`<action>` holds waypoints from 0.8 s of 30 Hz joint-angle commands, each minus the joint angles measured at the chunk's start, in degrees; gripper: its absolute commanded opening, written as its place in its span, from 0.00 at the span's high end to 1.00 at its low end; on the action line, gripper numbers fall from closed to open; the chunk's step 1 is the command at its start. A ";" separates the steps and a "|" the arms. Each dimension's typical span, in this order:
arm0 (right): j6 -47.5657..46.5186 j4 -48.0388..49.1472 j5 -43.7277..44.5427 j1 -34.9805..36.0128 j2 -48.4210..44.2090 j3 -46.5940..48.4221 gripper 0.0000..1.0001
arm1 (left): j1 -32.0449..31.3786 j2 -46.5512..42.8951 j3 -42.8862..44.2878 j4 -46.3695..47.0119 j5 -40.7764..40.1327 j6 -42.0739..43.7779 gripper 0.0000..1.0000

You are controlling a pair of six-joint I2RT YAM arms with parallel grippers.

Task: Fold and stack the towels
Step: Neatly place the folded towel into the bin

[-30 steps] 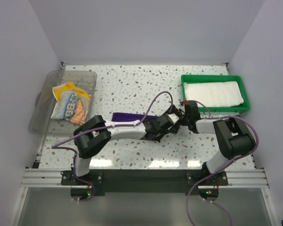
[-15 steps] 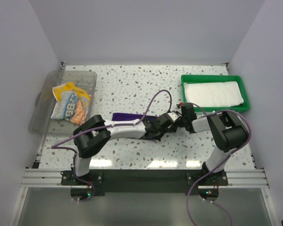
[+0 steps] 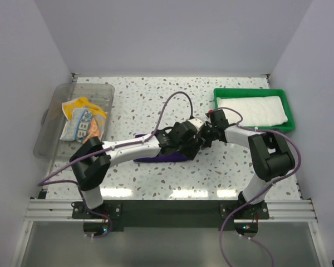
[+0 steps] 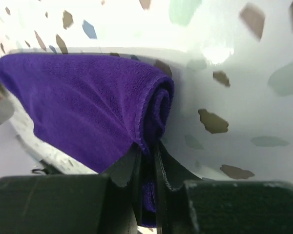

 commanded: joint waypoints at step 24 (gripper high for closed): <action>-36.93 -47.22 41.11 -12.98 10.50 56.77 1.00 | 35.01 -31.33 -29.28 2.78 0.27 2.74 0.00</action>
